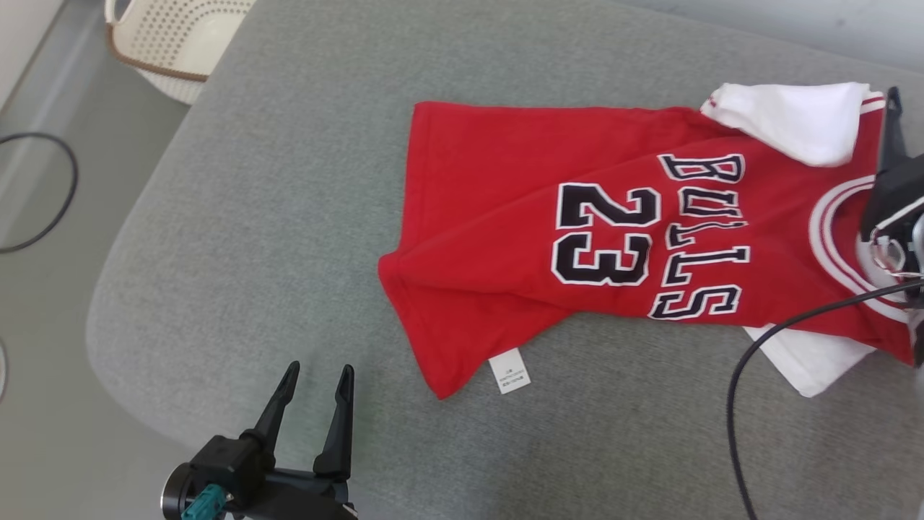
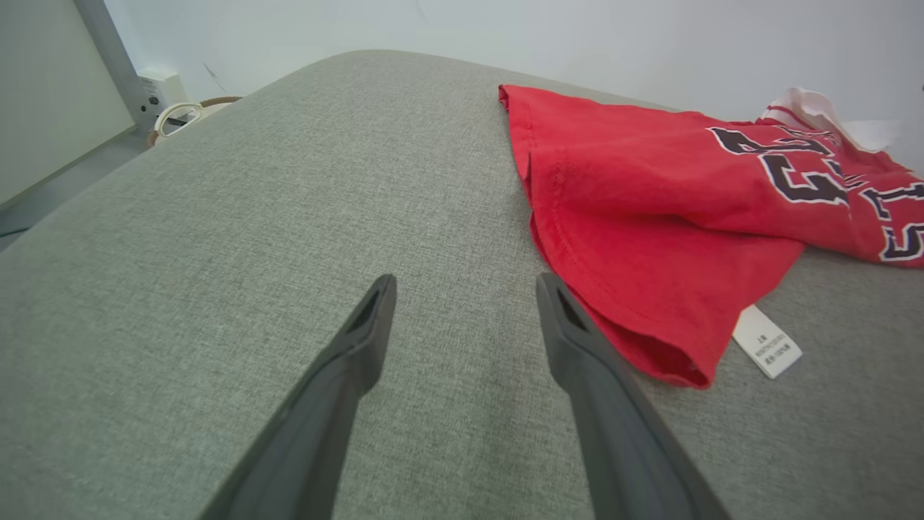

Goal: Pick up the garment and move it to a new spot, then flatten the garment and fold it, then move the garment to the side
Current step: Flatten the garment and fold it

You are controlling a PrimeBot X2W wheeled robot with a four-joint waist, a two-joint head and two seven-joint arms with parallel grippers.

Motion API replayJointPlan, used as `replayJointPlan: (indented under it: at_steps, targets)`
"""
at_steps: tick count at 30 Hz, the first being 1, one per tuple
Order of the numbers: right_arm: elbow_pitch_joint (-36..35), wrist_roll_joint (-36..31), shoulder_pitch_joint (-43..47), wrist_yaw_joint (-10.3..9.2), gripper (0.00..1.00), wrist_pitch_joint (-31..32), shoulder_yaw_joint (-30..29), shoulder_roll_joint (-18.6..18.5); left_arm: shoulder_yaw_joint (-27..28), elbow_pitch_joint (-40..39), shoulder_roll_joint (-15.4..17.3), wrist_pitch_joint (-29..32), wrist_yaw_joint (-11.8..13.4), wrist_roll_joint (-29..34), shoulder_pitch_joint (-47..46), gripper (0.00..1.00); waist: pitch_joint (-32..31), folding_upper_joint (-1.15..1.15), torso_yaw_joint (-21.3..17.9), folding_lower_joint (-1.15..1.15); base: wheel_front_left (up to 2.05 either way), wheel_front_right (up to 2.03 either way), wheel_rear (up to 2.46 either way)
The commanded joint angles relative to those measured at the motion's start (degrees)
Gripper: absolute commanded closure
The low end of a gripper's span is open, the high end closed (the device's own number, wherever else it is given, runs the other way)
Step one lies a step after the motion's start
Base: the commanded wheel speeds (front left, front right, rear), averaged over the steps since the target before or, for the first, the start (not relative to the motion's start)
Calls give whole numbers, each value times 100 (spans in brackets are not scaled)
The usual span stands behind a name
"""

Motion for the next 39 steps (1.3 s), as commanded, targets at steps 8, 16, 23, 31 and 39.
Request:
replayJointPlan:
  at_steps: [8,16,23,31,39]
  targets:
    - [-1098,320,852,-5,0,-4,329,866,113,135,7,-7,-146,244,138,0,-471,-1,-704,0,0,0,0]
    - [-2015,1253,1991,-4,0,-5,1140,1039,183,289,9,-7,-189,360,342,0,-953,-1,-1110,0,0,0,0]
    - [-2567,1857,2970,-4,0,-5,1833,1250,345,335,7,-7,-190,441,607,0,-1273,-1,-1413,0,0,0,0]
    - [-2673,2082,3445,-4,0,-6,2290,1226,337,333,8,-7,-224,358,723,0,-1218,-1,-1488,0,0,0,0]
    - [-2242,1903,2937,-4,0,-5,2279,1094,256,347,9,-7,-222,275,571,0,-975,-1,-1301,0,0,0,0]
